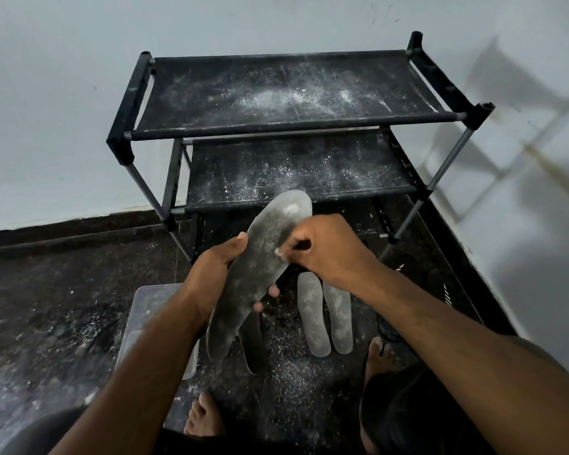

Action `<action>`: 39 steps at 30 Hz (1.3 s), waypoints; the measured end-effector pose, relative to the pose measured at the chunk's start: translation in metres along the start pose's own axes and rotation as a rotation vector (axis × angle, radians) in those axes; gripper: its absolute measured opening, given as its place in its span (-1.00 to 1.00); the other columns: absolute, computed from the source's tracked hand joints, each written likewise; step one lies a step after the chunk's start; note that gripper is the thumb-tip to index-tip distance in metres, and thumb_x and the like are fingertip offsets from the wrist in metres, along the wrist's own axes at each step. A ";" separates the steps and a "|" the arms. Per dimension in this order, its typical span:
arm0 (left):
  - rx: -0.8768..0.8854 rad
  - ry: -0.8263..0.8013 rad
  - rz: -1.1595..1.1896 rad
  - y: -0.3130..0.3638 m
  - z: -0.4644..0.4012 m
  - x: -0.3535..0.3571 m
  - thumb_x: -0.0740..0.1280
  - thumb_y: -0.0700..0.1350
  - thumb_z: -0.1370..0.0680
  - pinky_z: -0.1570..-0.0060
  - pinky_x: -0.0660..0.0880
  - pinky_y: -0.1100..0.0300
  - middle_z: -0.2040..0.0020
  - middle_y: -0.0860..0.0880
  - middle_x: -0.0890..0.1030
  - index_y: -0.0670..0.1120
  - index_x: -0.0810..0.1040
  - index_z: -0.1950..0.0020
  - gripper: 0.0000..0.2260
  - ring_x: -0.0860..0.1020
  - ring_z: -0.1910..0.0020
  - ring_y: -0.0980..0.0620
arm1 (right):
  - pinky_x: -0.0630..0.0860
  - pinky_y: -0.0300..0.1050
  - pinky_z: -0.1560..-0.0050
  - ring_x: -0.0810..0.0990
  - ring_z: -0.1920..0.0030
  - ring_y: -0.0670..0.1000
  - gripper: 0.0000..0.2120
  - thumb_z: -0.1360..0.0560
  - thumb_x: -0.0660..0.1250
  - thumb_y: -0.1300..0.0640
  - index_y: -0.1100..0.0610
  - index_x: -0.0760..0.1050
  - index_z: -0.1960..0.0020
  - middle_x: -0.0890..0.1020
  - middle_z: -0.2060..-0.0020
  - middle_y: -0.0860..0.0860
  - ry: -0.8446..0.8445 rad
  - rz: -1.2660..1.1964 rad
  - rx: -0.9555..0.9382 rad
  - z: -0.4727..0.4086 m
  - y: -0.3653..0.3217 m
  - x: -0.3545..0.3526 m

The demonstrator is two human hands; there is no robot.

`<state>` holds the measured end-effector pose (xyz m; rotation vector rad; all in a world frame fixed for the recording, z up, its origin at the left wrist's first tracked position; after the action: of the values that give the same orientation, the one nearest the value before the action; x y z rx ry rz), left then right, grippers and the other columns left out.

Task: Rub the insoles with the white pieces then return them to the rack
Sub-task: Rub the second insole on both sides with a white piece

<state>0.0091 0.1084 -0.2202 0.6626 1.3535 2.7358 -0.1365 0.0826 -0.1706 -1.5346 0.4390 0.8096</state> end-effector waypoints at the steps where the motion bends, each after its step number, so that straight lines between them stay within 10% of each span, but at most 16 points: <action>1: -0.001 -0.005 0.004 0.000 0.000 0.000 0.10 0.12 -0.71 0.42 0.50 0.08 -0.03 -0.33 0.64 -0.24 0.51 -0.39 -0.50 0.58 0.24 -0.22 | 0.64 -0.09 0.12 0.65 0.24 -0.18 -0.94 -0.43 0.51 0.04 0.01 0.68 0.16 0.68 0.22 -0.16 -0.038 -0.010 -0.006 0.001 -0.002 0.005; 25: -0.009 0.053 0.038 0.001 0.001 -0.004 0.04 0.13 -0.74 0.38 0.65 -0.08 -0.15 -0.32 0.68 -0.24 0.54 -0.32 -0.50 0.71 0.14 -0.30 | 0.38 -0.24 0.15 0.48 0.14 -0.18 -0.94 -0.45 0.48 -0.01 -0.07 0.65 0.09 0.59 0.12 -0.12 0.072 0.206 -0.020 -0.002 0.001 -0.001; 39: 0.038 0.041 -0.050 0.002 0.002 0.000 0.05 0.09 -0.74 0.40 0.62 -0.06 0.02 -0.36 0.66 -0.25 0.55 -0.29 -0.53 0.67 0.24 -0.27 | 0.58 -0.05 0.03 0.57 0.14 -0.15 -0.98 -0.47 0.47 0.07 -0.01 0.67 0.12 0.60 0.16 -0.11 -0.080 0.098 -0.101 0.010 -0.018 0.030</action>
<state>0.0101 0.1087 -0.2171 0.5702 1.4141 2.7056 -0.1060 0.1003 -0.1786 -1.5778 0.4222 0.9780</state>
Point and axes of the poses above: each hand's wrist, its own z-axis away from the middle knuckle, its own x-axis out of the palm, y = z × x, the point moved 8 cm from there along -z, towards the middle knuckle
